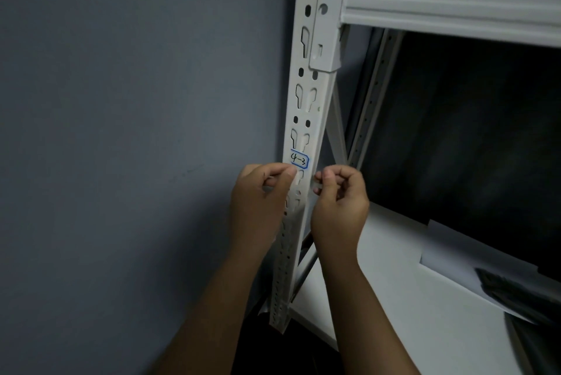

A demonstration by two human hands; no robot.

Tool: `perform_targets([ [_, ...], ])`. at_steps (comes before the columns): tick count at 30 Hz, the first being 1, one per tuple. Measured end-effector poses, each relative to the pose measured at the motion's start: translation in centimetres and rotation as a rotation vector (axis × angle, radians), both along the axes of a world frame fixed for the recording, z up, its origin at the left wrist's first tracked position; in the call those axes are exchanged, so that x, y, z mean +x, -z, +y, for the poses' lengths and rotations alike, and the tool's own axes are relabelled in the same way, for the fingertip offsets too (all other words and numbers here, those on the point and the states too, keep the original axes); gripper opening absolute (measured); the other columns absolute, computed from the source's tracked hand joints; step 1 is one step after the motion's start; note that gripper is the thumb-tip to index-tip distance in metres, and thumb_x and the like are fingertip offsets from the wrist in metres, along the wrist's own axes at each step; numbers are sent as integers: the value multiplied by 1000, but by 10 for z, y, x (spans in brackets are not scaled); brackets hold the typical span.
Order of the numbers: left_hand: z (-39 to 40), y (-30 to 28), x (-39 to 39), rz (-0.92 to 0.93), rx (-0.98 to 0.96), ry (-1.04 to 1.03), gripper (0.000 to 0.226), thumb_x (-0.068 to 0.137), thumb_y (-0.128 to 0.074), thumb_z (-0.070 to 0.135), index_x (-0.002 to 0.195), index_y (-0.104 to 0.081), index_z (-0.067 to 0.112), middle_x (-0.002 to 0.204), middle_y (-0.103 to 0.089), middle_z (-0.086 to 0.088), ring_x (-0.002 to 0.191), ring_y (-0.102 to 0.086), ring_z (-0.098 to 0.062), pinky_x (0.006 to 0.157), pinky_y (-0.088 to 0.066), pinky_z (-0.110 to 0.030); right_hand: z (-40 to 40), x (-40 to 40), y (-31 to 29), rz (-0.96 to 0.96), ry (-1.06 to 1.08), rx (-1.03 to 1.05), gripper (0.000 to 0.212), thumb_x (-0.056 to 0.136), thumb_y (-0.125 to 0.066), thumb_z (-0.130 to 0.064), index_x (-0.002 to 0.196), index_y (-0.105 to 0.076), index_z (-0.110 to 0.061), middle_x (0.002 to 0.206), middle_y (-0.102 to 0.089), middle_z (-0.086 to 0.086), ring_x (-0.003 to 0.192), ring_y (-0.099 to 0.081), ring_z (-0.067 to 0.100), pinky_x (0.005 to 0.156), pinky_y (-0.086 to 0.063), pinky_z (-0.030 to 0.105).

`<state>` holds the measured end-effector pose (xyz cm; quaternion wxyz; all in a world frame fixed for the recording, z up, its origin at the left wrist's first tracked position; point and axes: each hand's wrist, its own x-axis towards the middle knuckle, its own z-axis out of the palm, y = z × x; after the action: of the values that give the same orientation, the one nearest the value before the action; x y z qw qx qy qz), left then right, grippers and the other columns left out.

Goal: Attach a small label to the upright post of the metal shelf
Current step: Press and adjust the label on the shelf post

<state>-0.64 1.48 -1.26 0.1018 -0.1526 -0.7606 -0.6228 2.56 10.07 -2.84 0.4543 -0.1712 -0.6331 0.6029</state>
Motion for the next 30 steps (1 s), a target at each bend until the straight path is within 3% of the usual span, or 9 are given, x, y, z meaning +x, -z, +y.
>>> perform_targets([
  [4, 8, 3, -9, 76, -24, -116, 18, 87, -64, 32, 74, -57, 21, 91, -55, 5, 74, -56, 4, 58, -44, -7, 2, -1, -5, 4, -36, -44, 6, 91, -61, -9, 88, -62, -14, 85, -66, -5, 82, -66, 0, 65, -51, 11],
  [11, 18, 3, -25, 155, 13, -172, 6, 90, -62, 22, 84, -58, 23, 93, -55, 6, 75, -59, -3, 59, -46, -7, 12, -8, -13, 45, -93, -172, 11, 85, -67, -4, 82, -67, -14, 65, -67, -23, 68, -65, -6, 59, -49, 8],
  [16, 22, 9, -30, 237, -29, -156, 7, 93, -58, 20, 91, -63, 15, 95, -52, 7, 86, -61, -10, 65, -48, -6, 15, -14, -12, 68, -93, -201, 8, 85, -67, -2, 85, -67, -9, 65, -68, -19, 66, -65, -4, 62, -50, 9],
  [21, 24, 12, -33, 271, 0, -166, 5, 91, -60, 18, 90, -65, 15, 96, -54, 5, 90, -60, -16, 73, -54, -25, 16, -17, -8, 66, -105, -254, 6, 85, -68, -4, 83, -67, -10, 69, -70, -7, 66, -67, 2, 60, -51, 11],
  [25, 24, 13, -32, 296, -23, -170, 6, 90, -61, 21, 90, -66, 17, 97, -55, 6, 91, -59, -14, 71, -49, -13, 15, -18, -5, 39, -115, -278, 2, 86, -66, -7, 85, -67, -9, 77, -70, 0, 70, -69, 6, 61, -53, 14],
  [30, 25, 14, -33, 311, 33, -170, 4, 87, -64, 17, 86, -67, 19, 93, -57, 8, 87, -60, -15, 75, -54, -37, 13, -17, -4, 36, -125, -257, 8, 88, -64, -9, 82, -66, -13, 81, -70, 3, 75, -70, 8, 61, -53, 15],
])
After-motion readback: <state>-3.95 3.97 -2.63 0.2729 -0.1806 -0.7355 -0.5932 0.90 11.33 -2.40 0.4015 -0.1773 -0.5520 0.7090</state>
